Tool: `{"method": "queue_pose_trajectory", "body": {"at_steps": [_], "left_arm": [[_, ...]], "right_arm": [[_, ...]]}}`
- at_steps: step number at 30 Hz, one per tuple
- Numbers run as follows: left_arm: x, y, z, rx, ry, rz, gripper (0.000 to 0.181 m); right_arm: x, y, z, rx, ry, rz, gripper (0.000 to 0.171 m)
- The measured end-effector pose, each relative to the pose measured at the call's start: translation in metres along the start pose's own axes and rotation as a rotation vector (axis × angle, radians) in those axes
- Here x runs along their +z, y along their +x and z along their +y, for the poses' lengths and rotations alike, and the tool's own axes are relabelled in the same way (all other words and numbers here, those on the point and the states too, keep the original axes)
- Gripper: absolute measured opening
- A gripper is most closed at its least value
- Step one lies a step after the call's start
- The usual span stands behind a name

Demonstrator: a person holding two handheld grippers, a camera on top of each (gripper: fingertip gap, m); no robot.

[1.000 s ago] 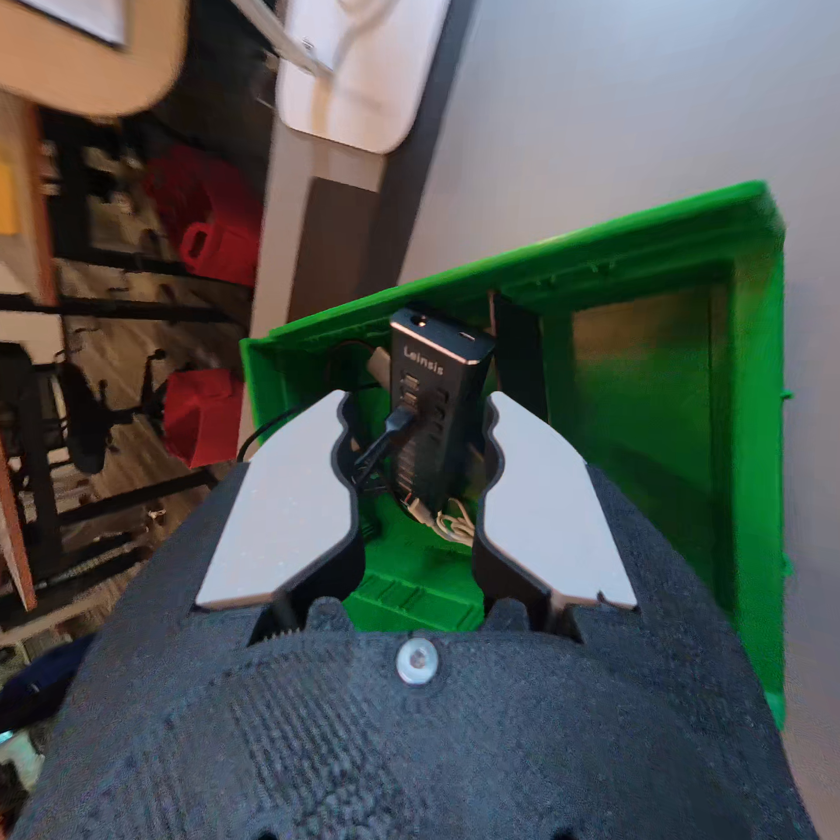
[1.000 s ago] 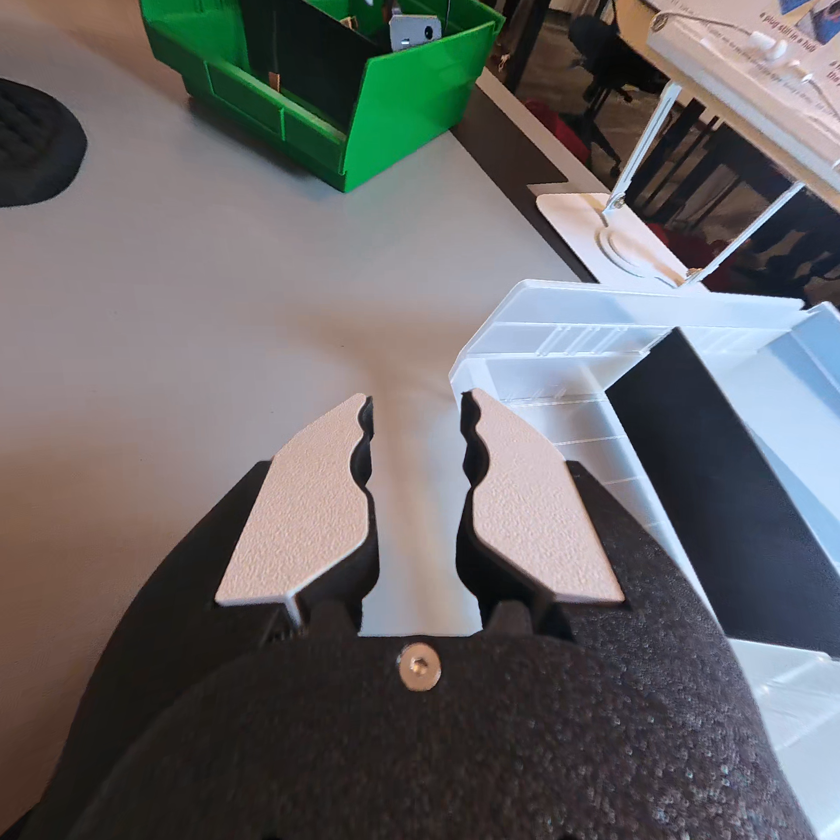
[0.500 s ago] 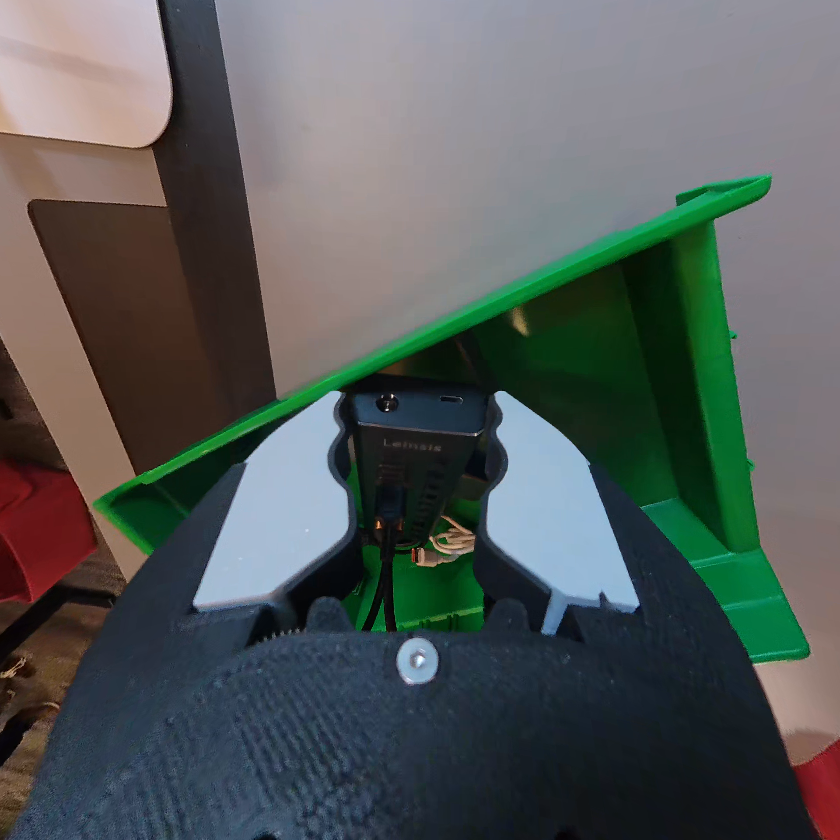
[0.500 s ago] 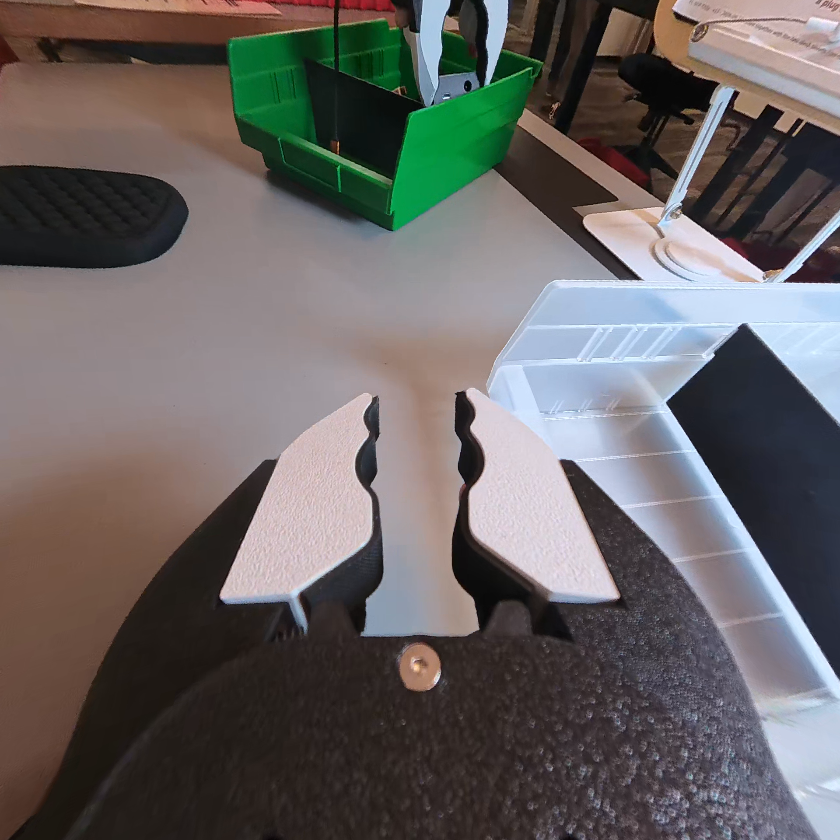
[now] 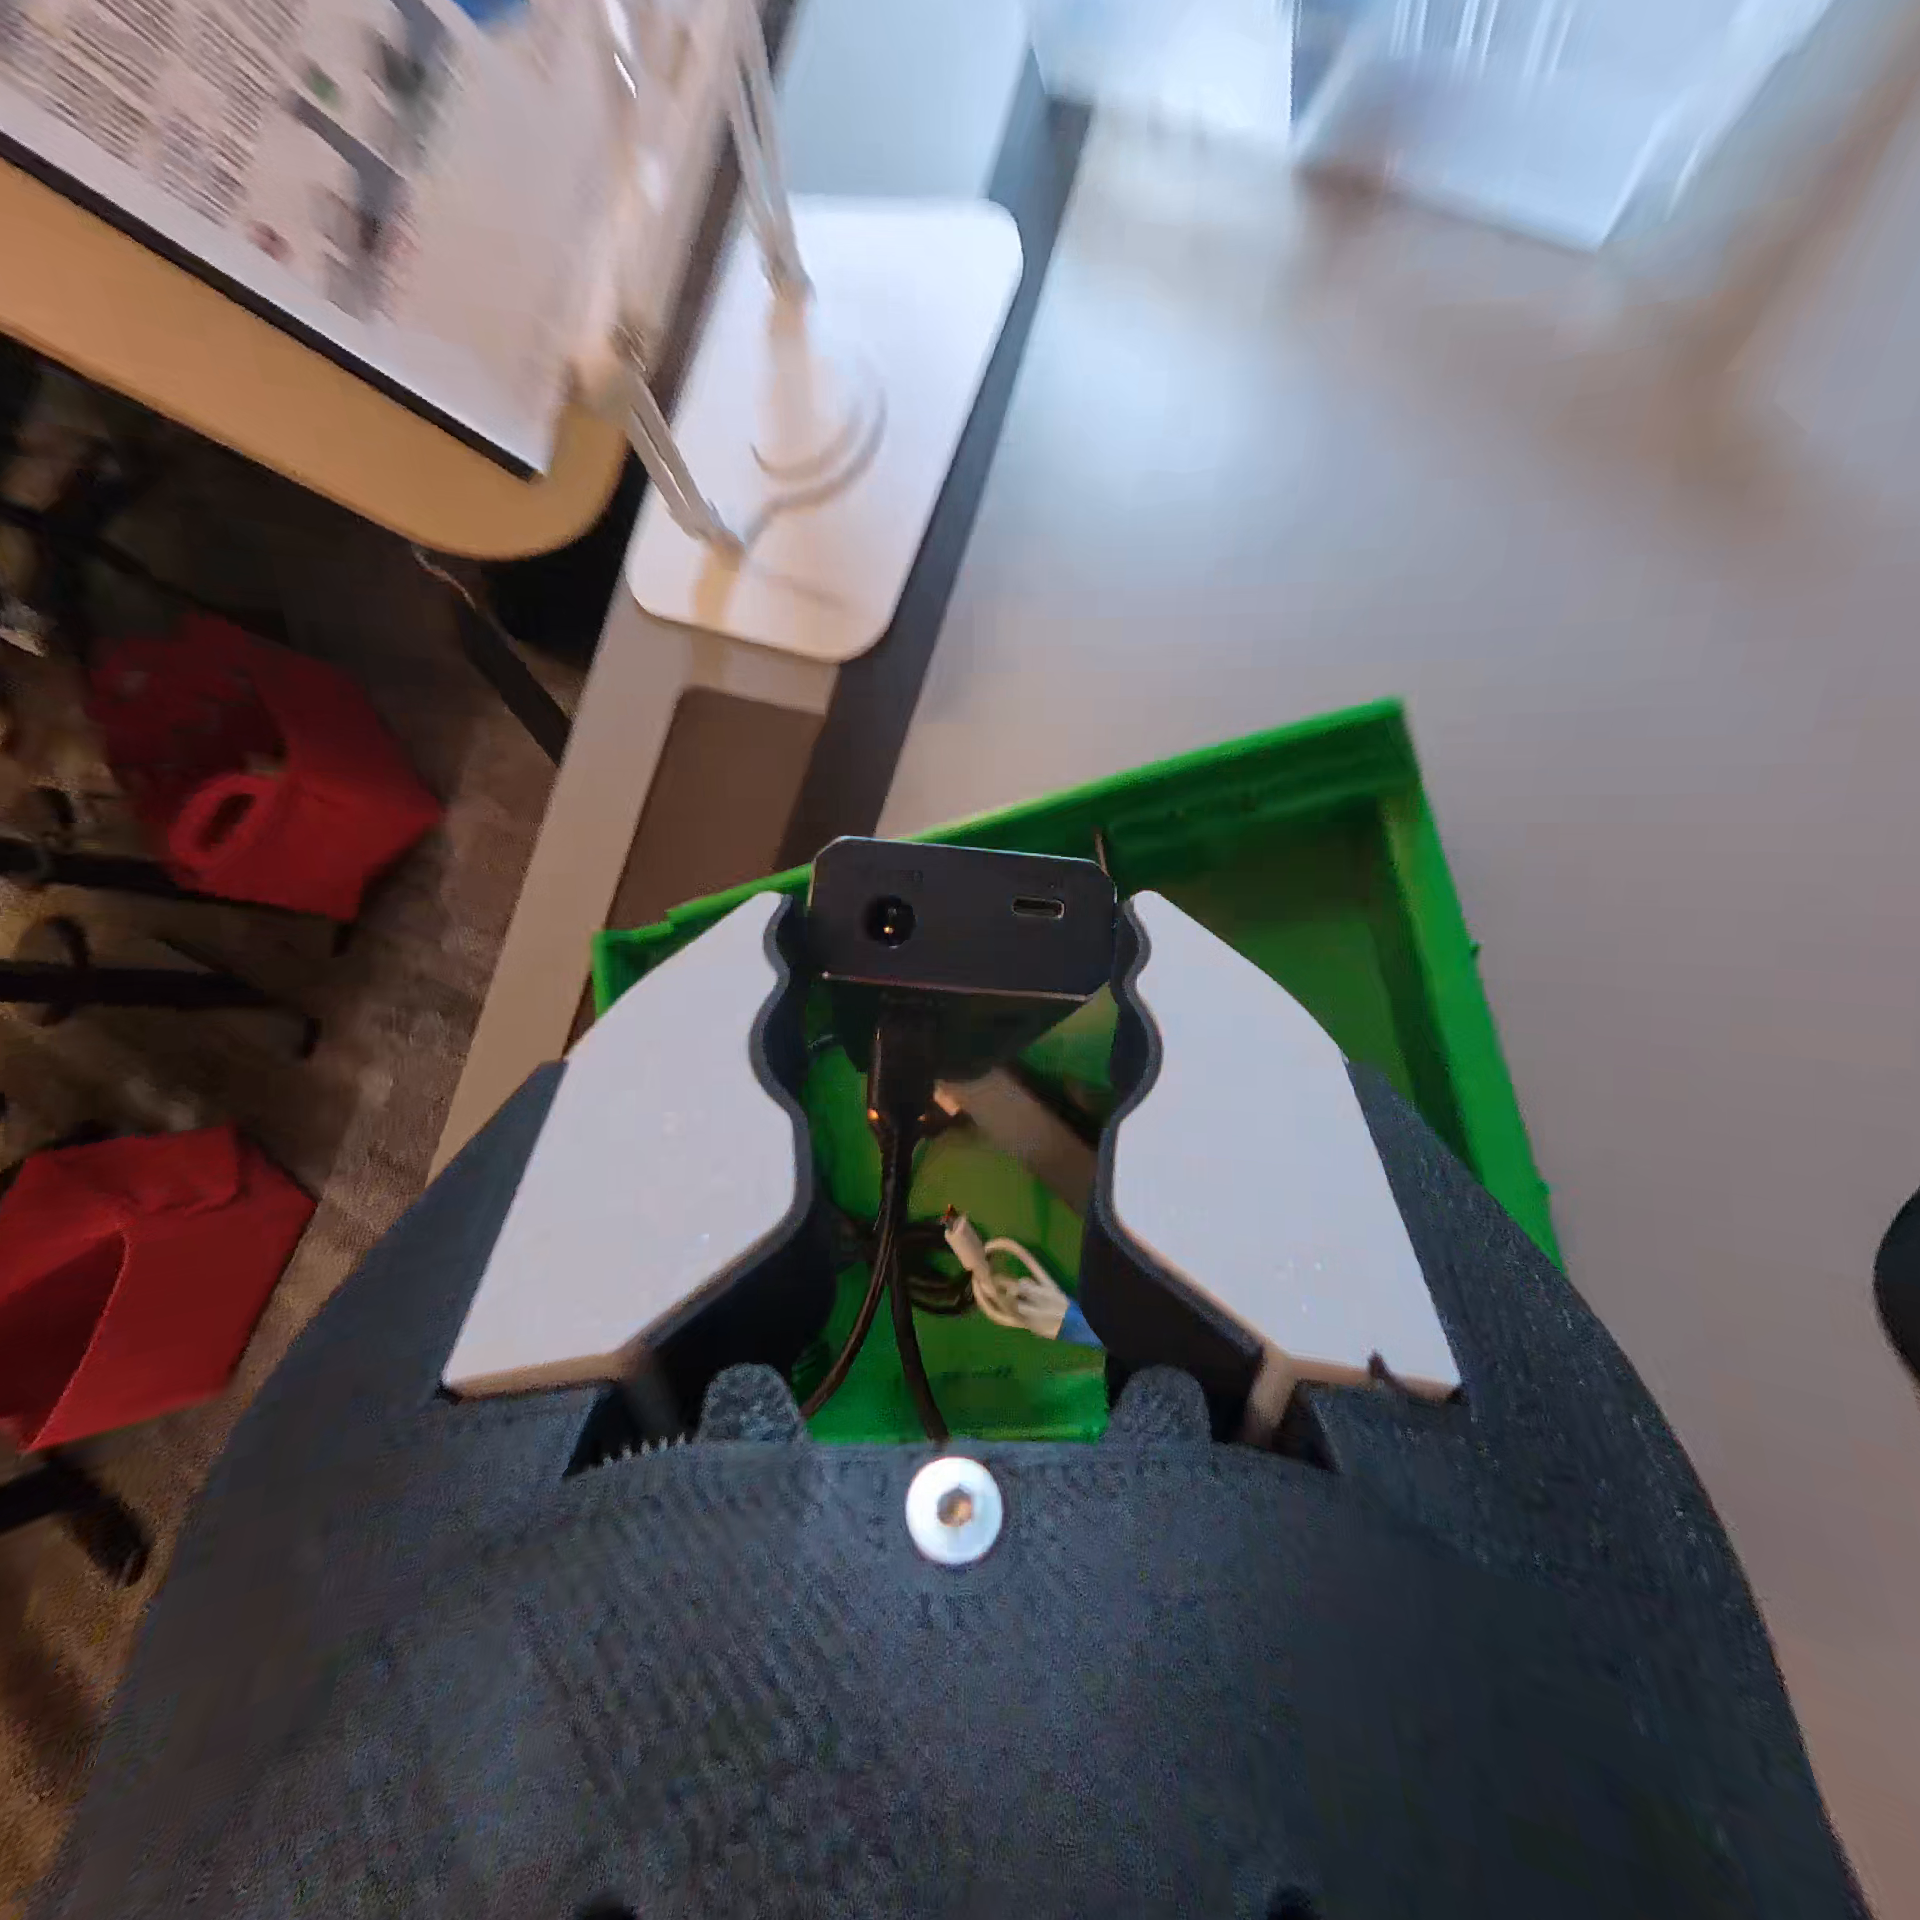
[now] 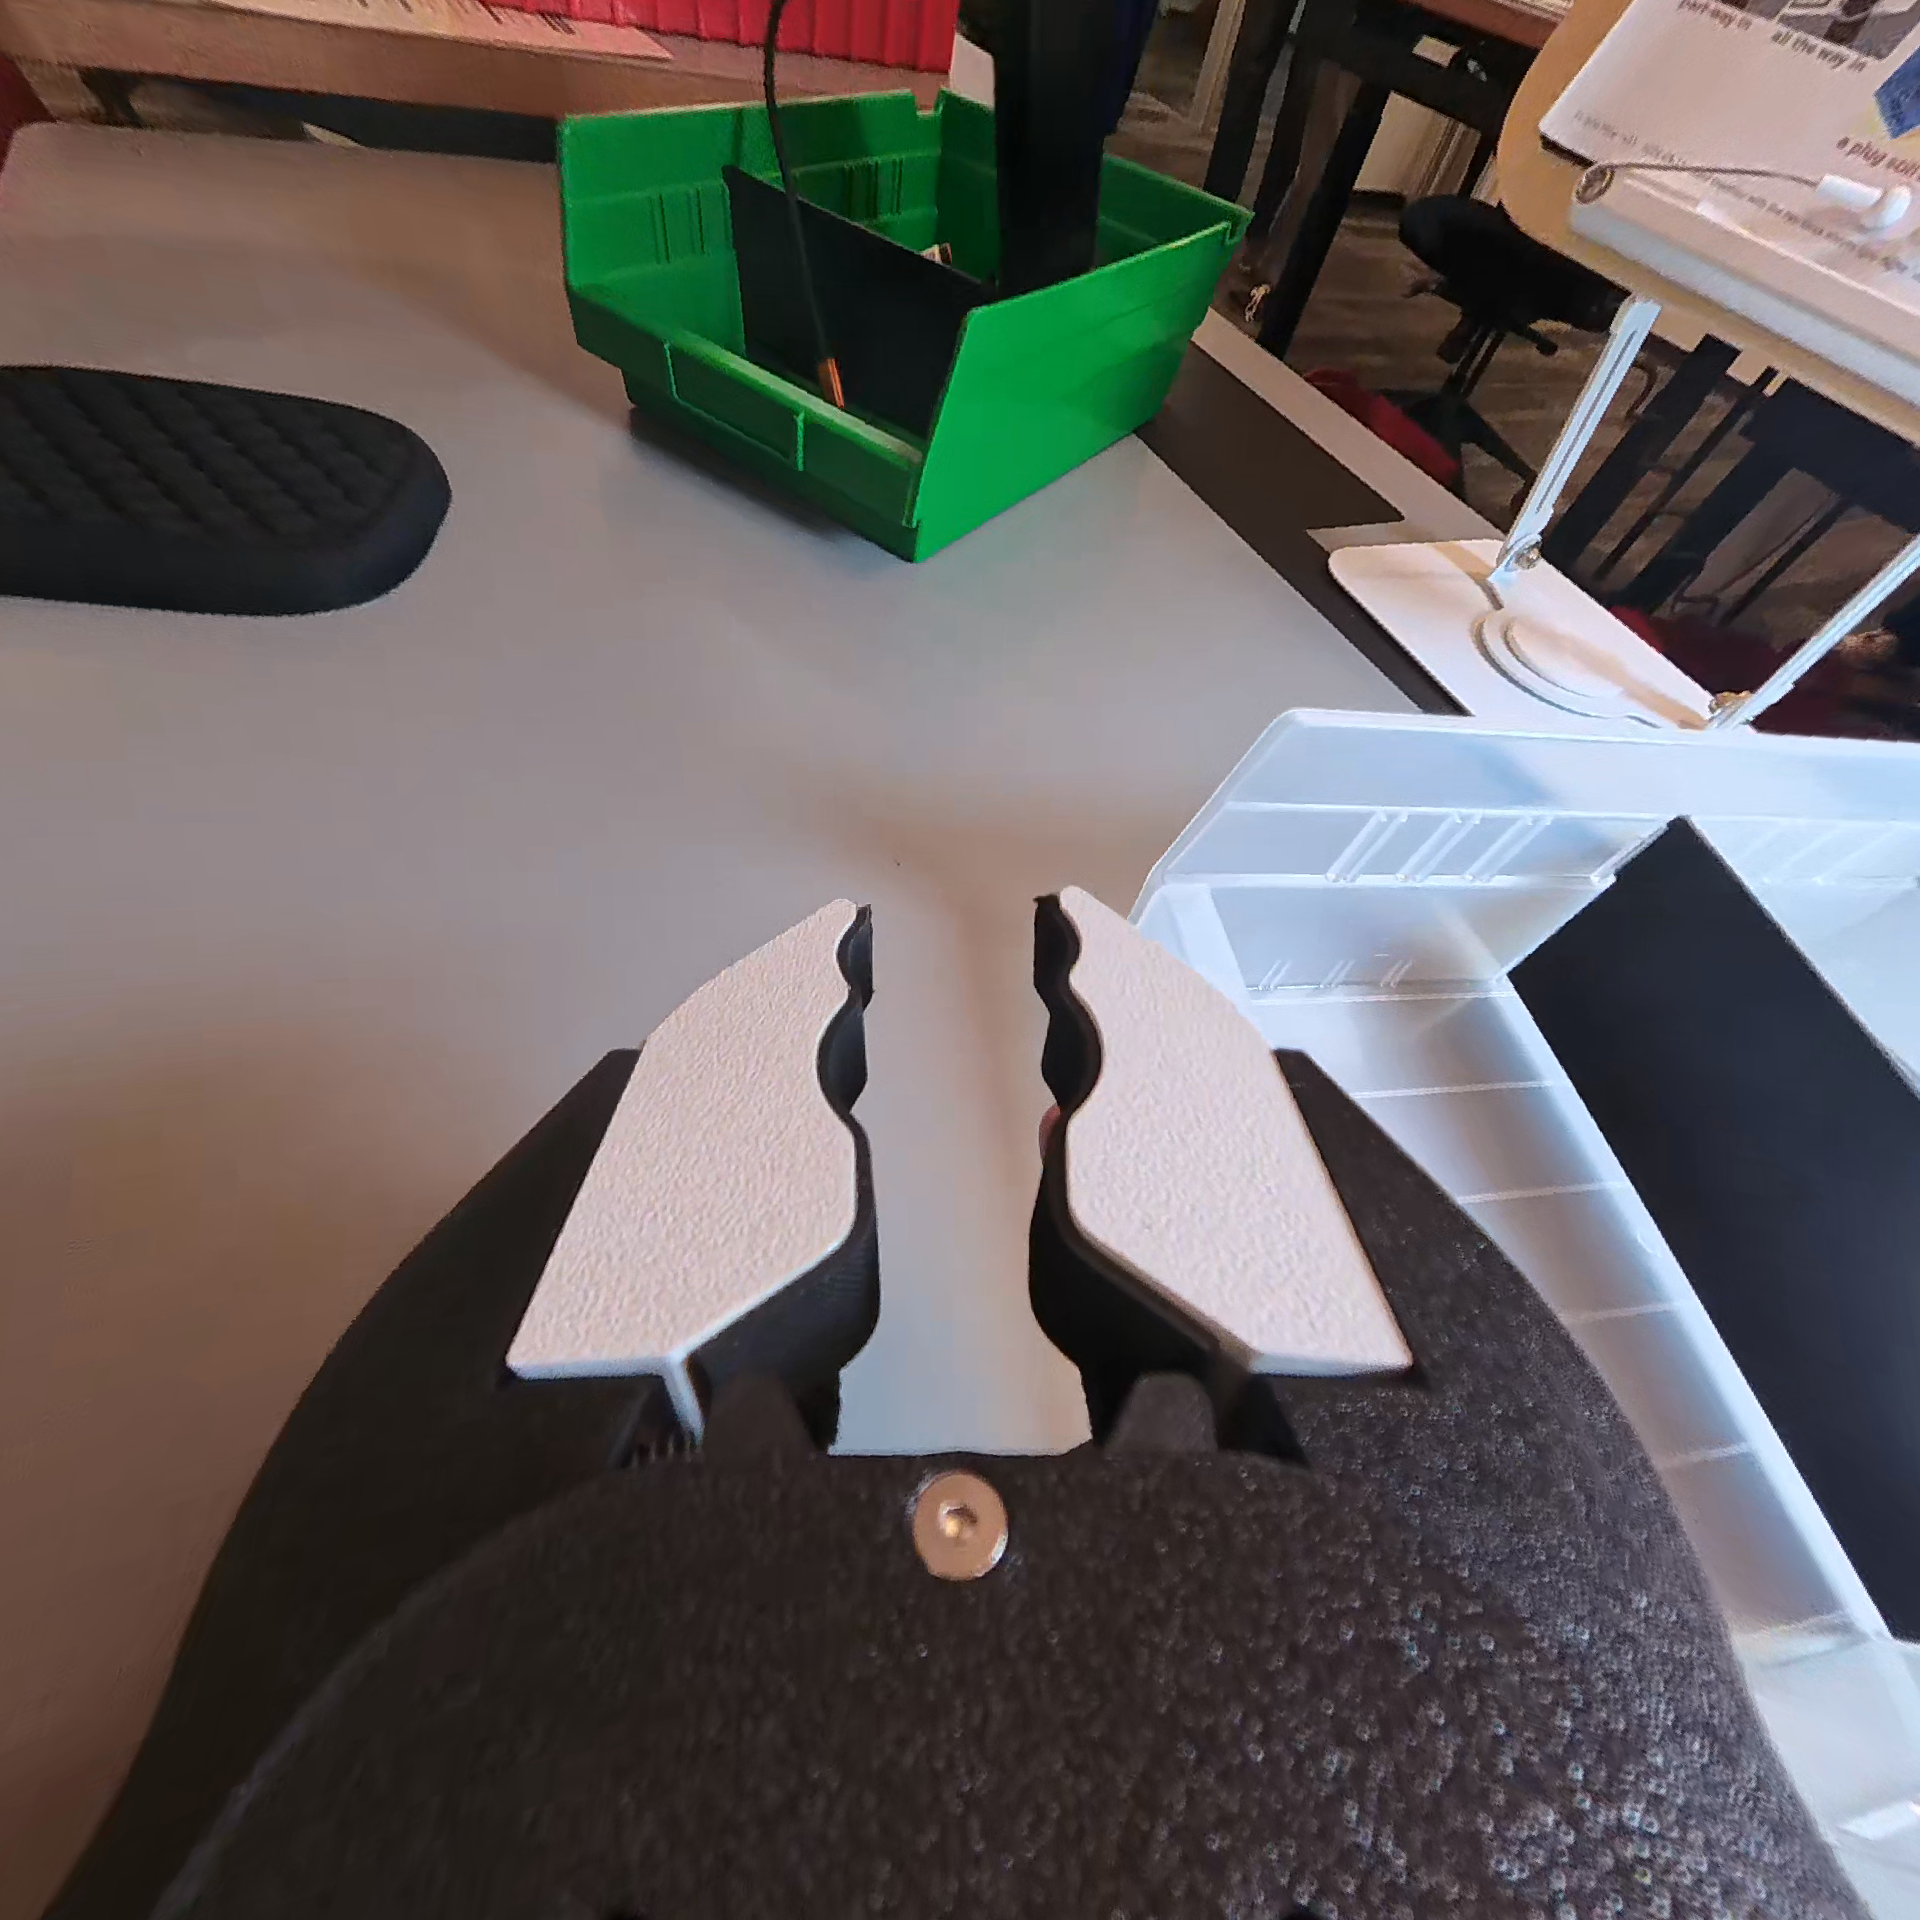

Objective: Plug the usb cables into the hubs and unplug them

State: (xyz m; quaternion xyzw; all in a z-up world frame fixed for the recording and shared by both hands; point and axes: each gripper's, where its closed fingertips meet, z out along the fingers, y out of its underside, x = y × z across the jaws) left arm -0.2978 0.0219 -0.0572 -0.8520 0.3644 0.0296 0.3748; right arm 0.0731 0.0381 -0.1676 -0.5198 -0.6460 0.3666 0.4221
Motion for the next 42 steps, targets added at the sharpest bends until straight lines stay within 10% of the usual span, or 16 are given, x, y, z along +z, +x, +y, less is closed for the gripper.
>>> {"method": "queue_pose_trajectory", "body": {"at_steps": [11,18,23,34,42], "left_arm": [[-0.085,0.105,-0.139,0.189,0.456,-0.029,0.057],[-0.009,0.268,-0.203,0.256,0.606,0.141,0.057],[0.035,0.334,-0.209,0.261,0.637,0.326,0.057],[0.032,0.346,-0.206,0.075,0.735,0.483,0.056],[0.002,0.264,-0.182,-0.119,0.821,0.247,0.047]], "right_arm": [[0.009,-0.011,-0.069,-0.102,0.073,0.106,0.038],[0.054,-0.052,-0.091,-0.231,0.062,0.090,0.080],[0.056,-0.071,-0.069,-0.368,0.099,0.040,0.072],[0.054,-0.106,-0.067,-0.178,0.225,-0.170,0.070],[0.038,-0.080,-0.070,0.104,0.330,-0.281,0.071]]}}
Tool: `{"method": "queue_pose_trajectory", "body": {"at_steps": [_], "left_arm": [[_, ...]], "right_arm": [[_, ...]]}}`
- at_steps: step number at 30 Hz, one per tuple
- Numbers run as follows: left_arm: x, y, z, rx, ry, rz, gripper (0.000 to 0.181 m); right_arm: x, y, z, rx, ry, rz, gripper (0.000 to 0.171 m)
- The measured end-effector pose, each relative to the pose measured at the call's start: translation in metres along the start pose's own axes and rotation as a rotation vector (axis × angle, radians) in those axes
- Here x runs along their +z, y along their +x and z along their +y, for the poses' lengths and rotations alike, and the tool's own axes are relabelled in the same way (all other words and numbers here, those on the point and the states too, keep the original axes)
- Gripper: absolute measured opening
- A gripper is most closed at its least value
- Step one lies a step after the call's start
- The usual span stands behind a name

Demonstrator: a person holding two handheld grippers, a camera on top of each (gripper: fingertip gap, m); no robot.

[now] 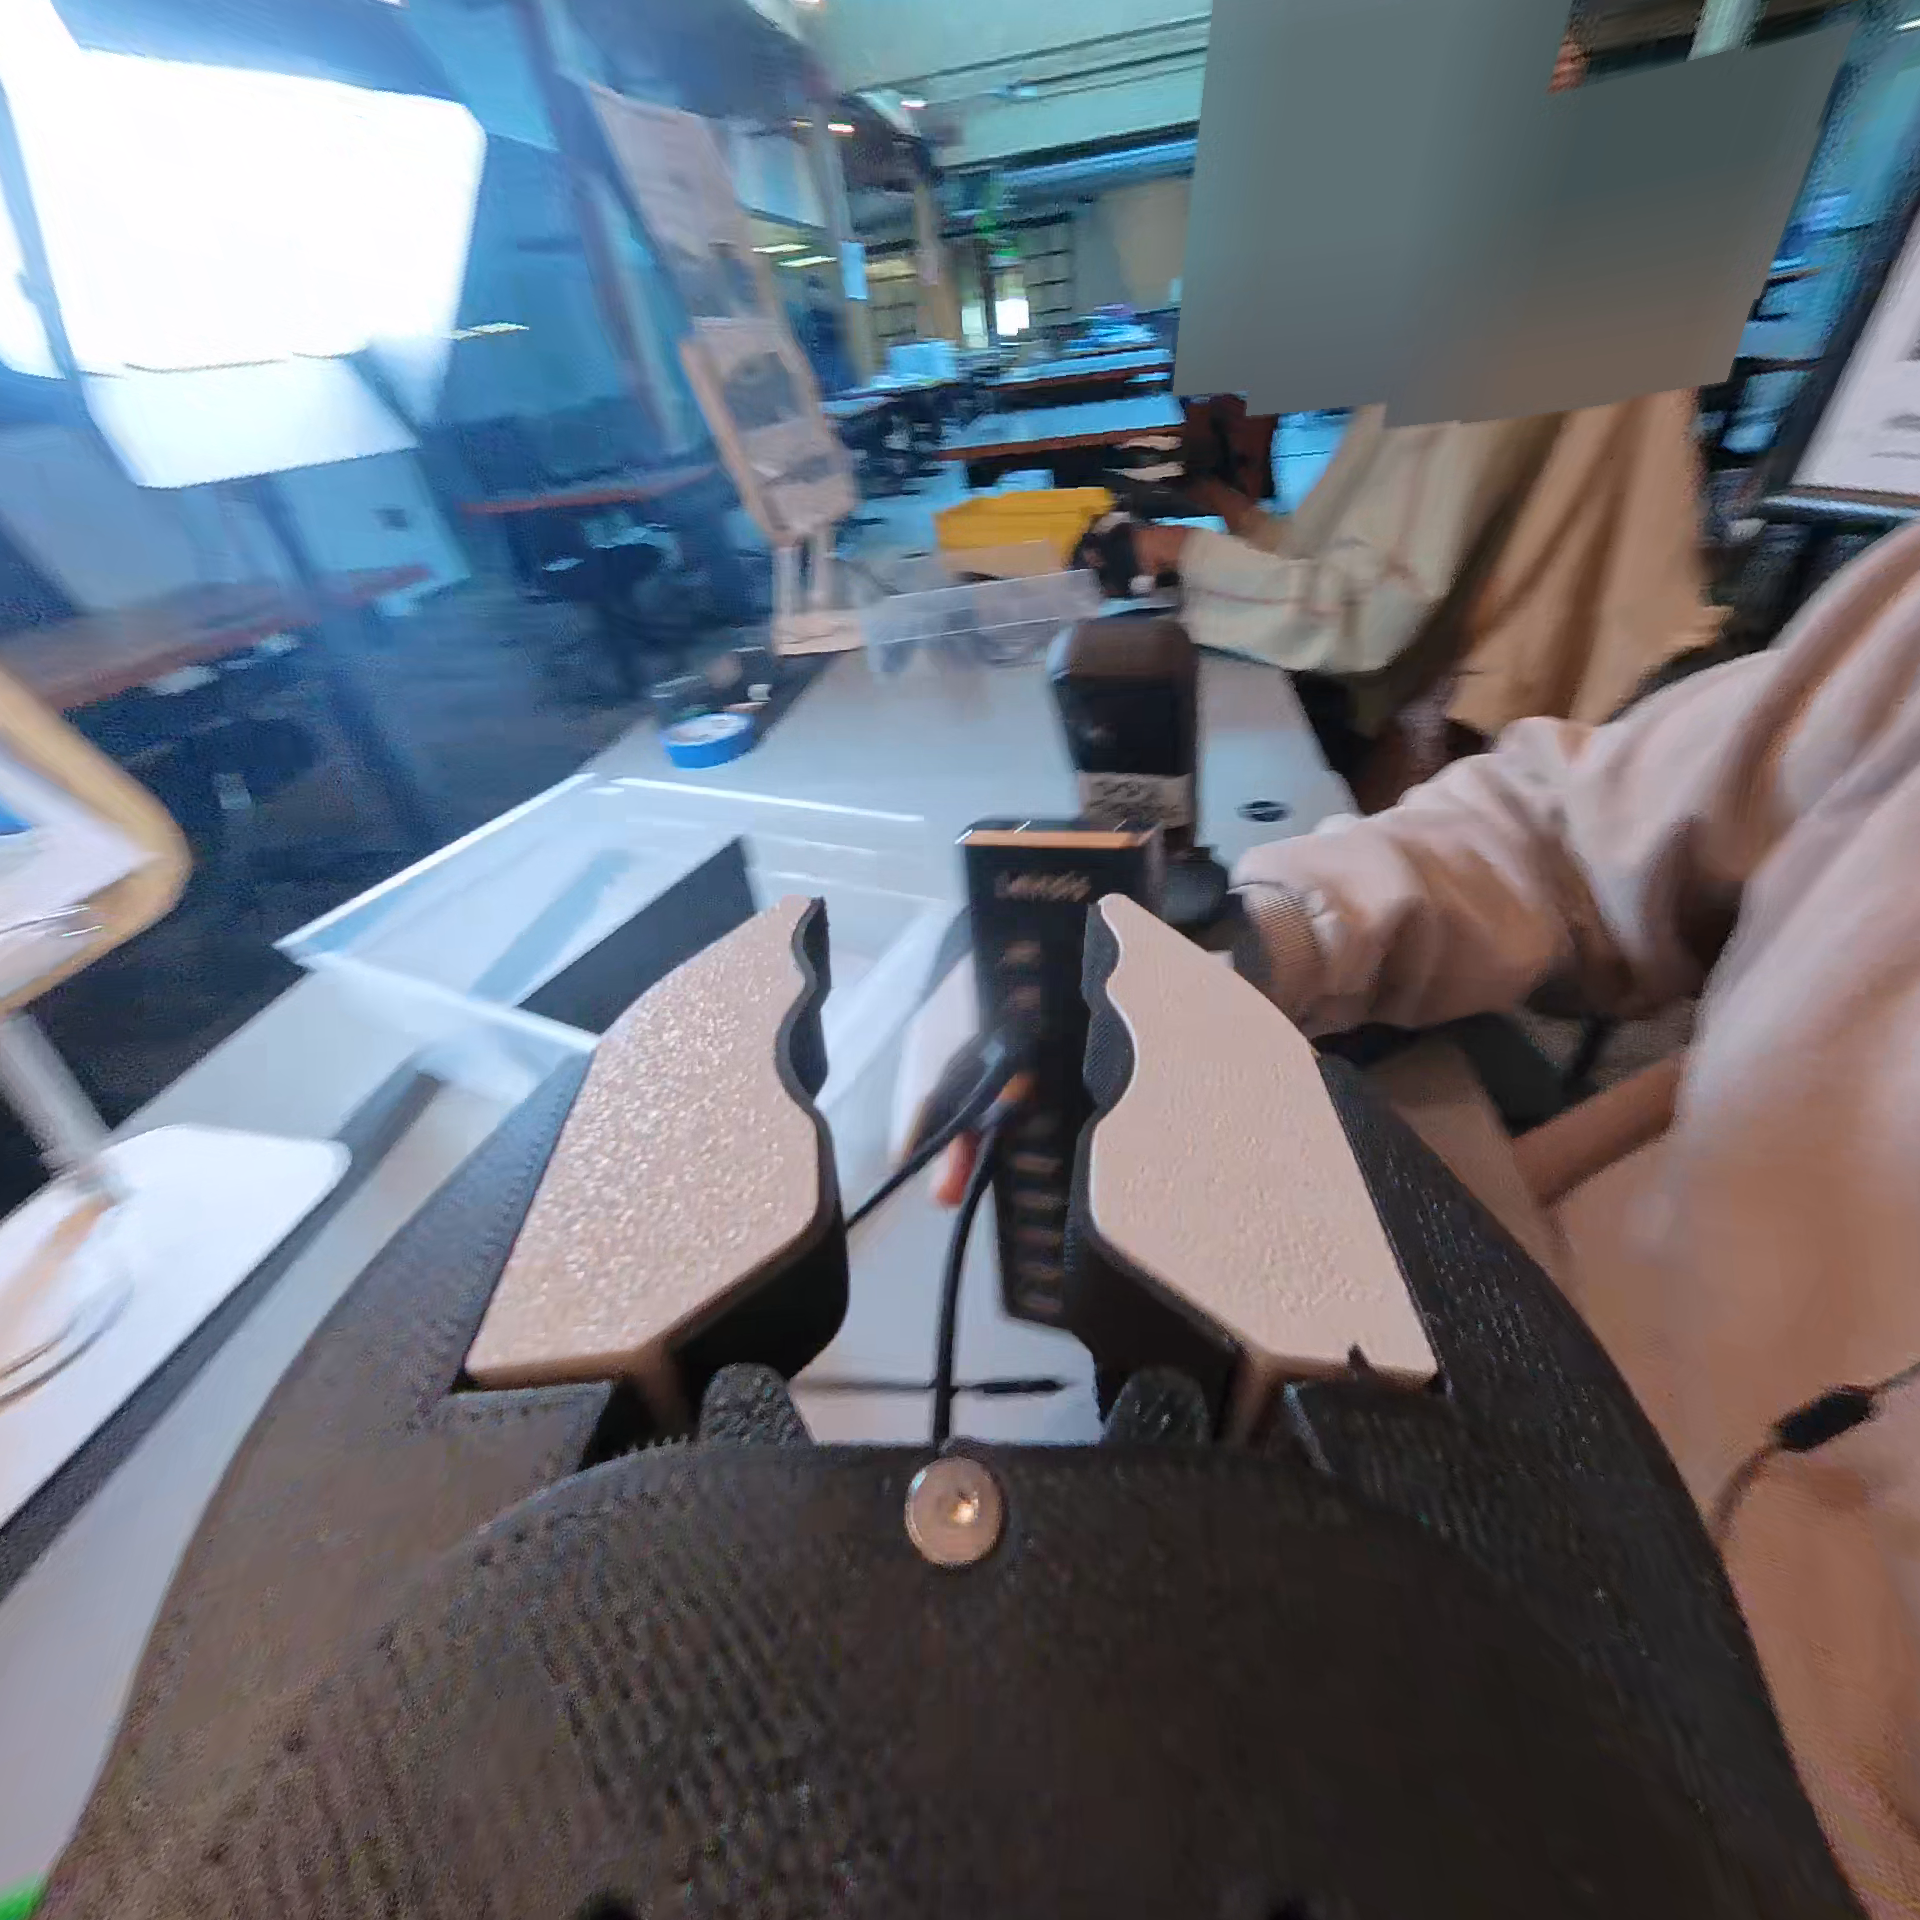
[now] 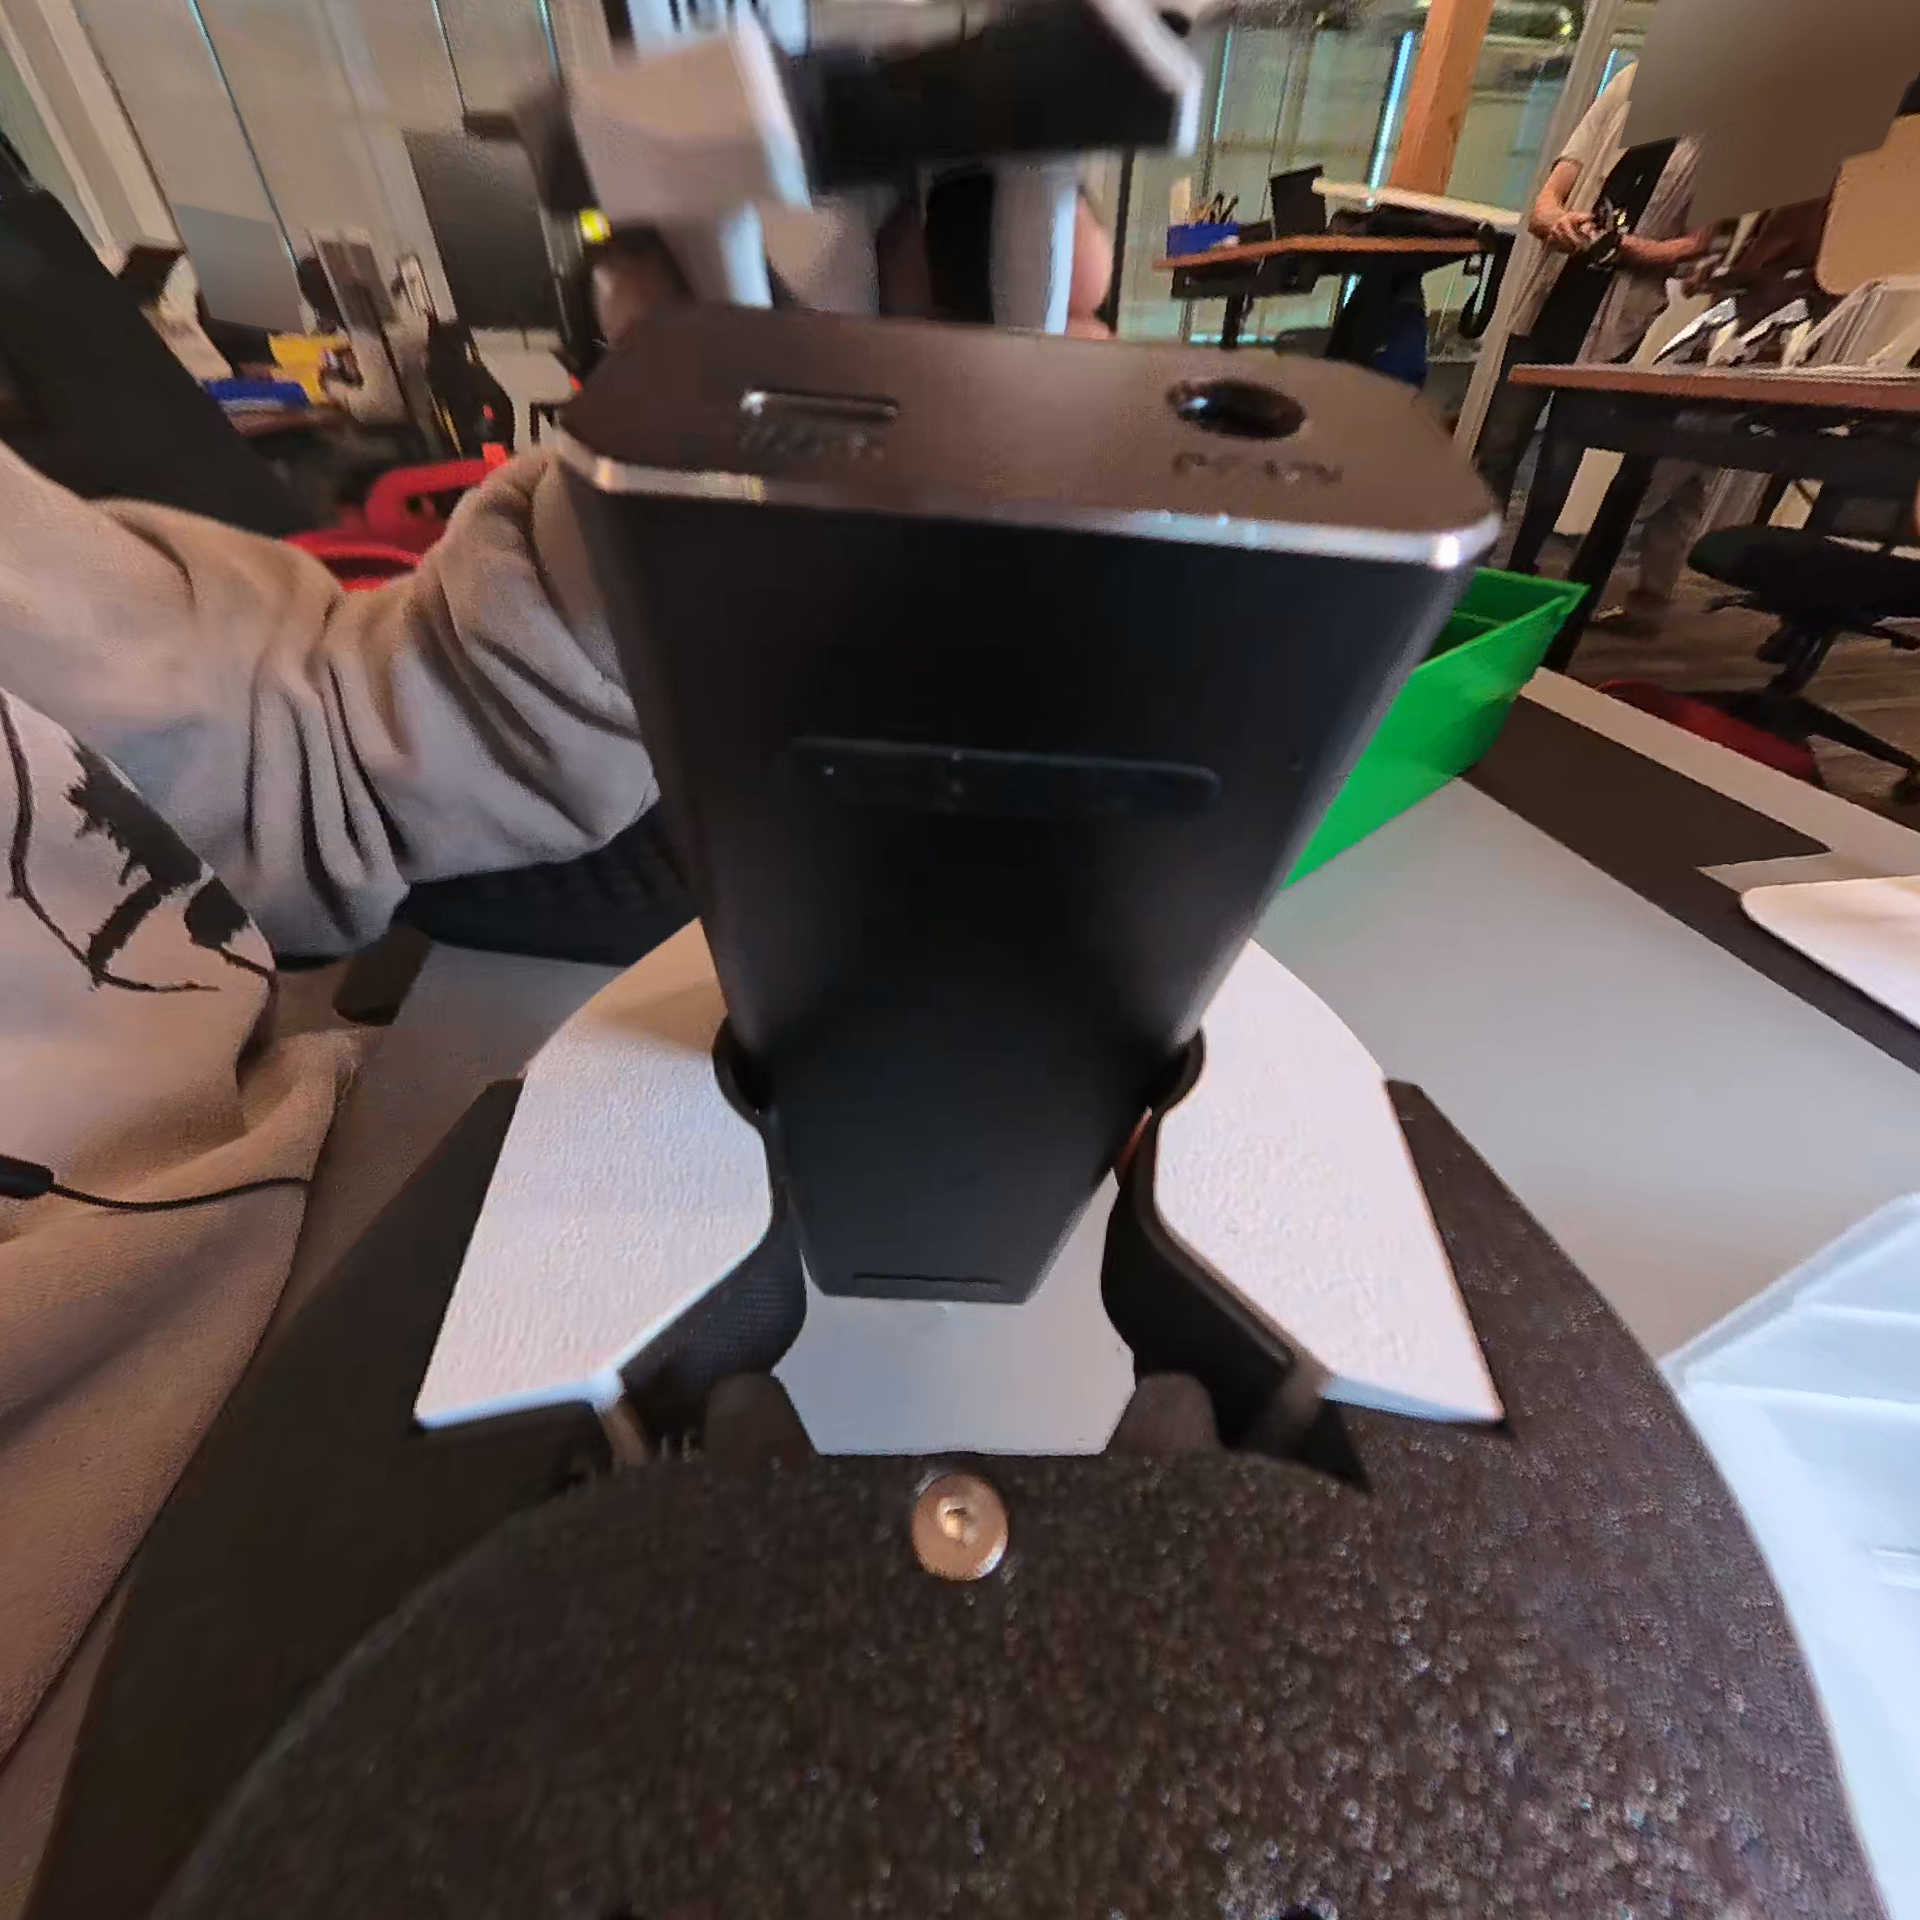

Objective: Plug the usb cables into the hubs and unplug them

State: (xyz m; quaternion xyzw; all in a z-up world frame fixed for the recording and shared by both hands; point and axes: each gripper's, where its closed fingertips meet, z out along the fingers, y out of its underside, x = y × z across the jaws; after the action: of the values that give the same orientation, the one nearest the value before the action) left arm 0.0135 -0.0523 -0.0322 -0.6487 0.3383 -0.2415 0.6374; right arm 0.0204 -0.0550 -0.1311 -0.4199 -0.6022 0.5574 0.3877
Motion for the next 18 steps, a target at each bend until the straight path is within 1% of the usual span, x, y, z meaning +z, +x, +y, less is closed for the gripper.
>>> {"method": "queue_pose_trajectory", "body": {"at_steps": [3,6,8,10,12,13,14,16,18], "left_arm": [[-0.016,-0.022,0.019,0.001,-0.034,-0.117,0.046],[-0.016,-0.014,0.027,0.057,-0.022,-0.172,0.037],[-0.003,-0.001,0.042,0.102,-0.090,-0.177,0.036],[0.017,0.010,0.069,0.125,-0.194,-0.180,0.041],[0.033,0.009,0.098,0.199,-0.296,-0.244,0.048],[0.040,0.007,0.107,0.234,-0.325,-0.281,0.051],[0.047,0.006,0.112,0.250,-0.338,-0.306,0.054],[0.062,0.007,0.117,0.234,-0.343,-0.306,0.056],[0.068,0.003,0.121,0.271,-0.359,-0.312,0.052]], "right_arm": [[-0.006,0.010,-0.010,0.048,0.067,0.034,0.071],[-0.010,0.026,-0.013,0.068,0.083,0.140,0.071],[-0.013,0.041,-0.016,0.078,0.089,0.240,0.071],[-0.017,0.050,-0.023,0.173,0.138,0.284,0.071],[-0.022,0.058,-0.030,0.280,0.195,0.321,0.071],[-0.024,0.060,-0.033,0.318,0.218,0.332,0.073],[-0.024,0.061,-0.034,0.349,0.232,0.339,0.075],[-0.023,0.058,-0.035,0.387,0.259,0.347,0.071],[-0.018,0.051,-0.036,0.377,0.245,0.334,0.071]]}}
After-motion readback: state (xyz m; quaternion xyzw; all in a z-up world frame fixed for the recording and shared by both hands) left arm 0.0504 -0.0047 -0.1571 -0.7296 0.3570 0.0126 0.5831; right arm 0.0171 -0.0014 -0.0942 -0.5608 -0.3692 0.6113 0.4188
